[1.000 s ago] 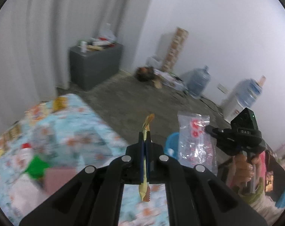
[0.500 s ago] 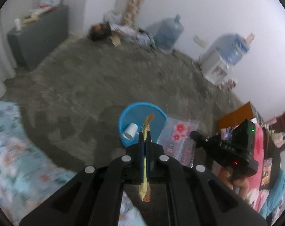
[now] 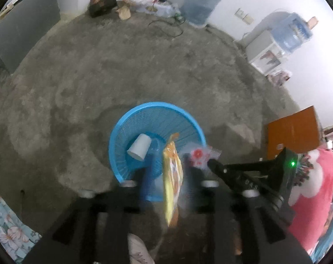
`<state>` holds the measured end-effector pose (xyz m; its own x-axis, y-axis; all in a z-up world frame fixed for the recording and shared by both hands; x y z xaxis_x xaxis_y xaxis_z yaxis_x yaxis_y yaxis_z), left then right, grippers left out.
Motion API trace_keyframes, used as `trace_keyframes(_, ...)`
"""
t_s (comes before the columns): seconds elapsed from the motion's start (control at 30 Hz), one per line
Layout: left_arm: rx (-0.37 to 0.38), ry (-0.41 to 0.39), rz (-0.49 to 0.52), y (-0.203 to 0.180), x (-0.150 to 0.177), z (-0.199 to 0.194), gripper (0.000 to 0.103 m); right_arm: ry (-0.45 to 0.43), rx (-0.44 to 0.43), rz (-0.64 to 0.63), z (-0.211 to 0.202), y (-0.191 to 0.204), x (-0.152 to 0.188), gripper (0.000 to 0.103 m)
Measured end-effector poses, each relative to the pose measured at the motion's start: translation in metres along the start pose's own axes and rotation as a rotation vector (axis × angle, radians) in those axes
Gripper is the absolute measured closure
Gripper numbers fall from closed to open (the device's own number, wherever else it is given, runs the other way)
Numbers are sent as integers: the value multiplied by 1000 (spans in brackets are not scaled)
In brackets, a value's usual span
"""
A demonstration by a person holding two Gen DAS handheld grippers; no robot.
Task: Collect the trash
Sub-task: 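Carry the yellow wrapper to the blue wastebasket and open the left tool, then grasp the white tissue with the left tool while the right grasps the red wrapper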
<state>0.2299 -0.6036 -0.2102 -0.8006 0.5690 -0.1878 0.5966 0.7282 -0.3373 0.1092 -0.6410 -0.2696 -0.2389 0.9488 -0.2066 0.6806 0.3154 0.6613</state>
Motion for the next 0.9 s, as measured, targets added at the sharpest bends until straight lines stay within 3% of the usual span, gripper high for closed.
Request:
trace_keyframes(0.03,-2,-4,-5,0,0,1,59,1,28,2,1,-4,-2,55)
trace_keyframes(0.1,-4,1,-5,1,2,1,54,-9,121,-15,2,-17,-3,55)
trace_keyframes(0.23,-1,-16,13,-1,6,-13,46,-25,162,-55,-9,-19,3,46)
trace_keyframes(0.43,44,-92,55,0,17,-77,41,-103,260,-203,-38,12,13,37)
trace_keyframes(0.6,76,-173,68,22,42,-165,37,-223,309,-422,-82,81,27,21)
trace_keyframes(0.73,113,-213,29,50,73,-238,24,-317,327,-600,-114,142,43,8)
trace_keyframes(0.83,127,-268,-4,72,95,-288,16,-372,362,-729,-135,184,62,8)
trace_keyframes(0.9,107,-364,-42,96,111,-333,8,-390,408,-816,-144,211,77,8)
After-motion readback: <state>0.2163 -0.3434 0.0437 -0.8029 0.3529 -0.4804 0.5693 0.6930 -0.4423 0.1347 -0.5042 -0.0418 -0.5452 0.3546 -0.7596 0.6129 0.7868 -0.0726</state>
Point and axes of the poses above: each gripper's, at about its wrist camera, not at the fingertips, and z roughly the way its jaws point, y to its left, x to its underside, the point moved 8 cm from there along z, roughly the way its jaws point, and after that the axes turned 13 degrees about -z, right-handed, at the moved point
